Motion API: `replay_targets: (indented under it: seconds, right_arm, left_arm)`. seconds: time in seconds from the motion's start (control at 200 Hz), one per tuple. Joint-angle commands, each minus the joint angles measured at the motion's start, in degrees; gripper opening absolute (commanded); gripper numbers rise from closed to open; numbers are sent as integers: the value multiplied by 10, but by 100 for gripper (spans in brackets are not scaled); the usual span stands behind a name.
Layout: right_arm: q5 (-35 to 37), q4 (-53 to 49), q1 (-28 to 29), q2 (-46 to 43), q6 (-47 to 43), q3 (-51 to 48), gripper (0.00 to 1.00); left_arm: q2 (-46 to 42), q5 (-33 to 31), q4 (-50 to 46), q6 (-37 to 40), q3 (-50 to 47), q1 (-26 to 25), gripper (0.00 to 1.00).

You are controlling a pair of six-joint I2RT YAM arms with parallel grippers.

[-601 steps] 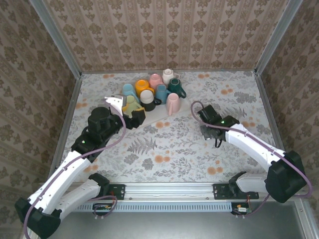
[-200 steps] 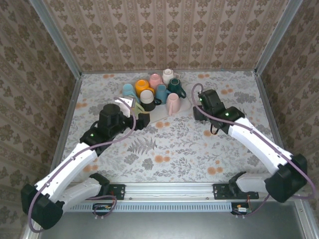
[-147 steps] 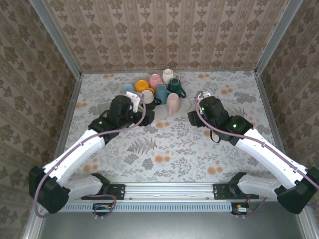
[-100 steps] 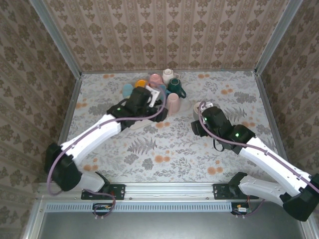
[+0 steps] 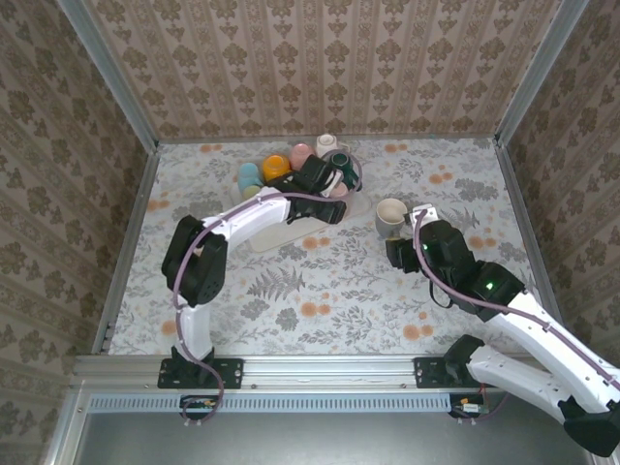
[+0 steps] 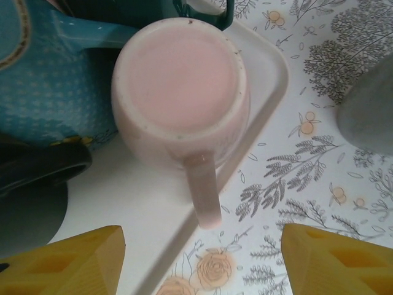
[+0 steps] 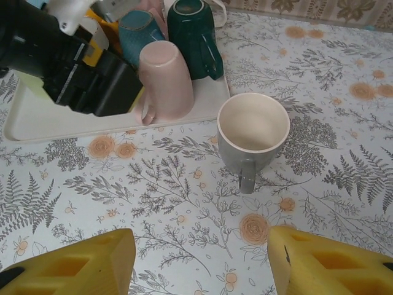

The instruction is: Turn the mug right side up

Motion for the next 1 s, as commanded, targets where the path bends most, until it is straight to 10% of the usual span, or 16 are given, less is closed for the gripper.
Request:
replay_targets:
  seconds: [0.0, 0.995]
  right_arm:
    - [17, -5, -1, -13, -1, -9, 61]
    - [-4, 13, -1, -18, 5, -26, 60]
  left_arm:
    - [22, 12, -16, -19, 35, 9, 68]
    - [85, -34, -24, -1, 81, 23, 17]
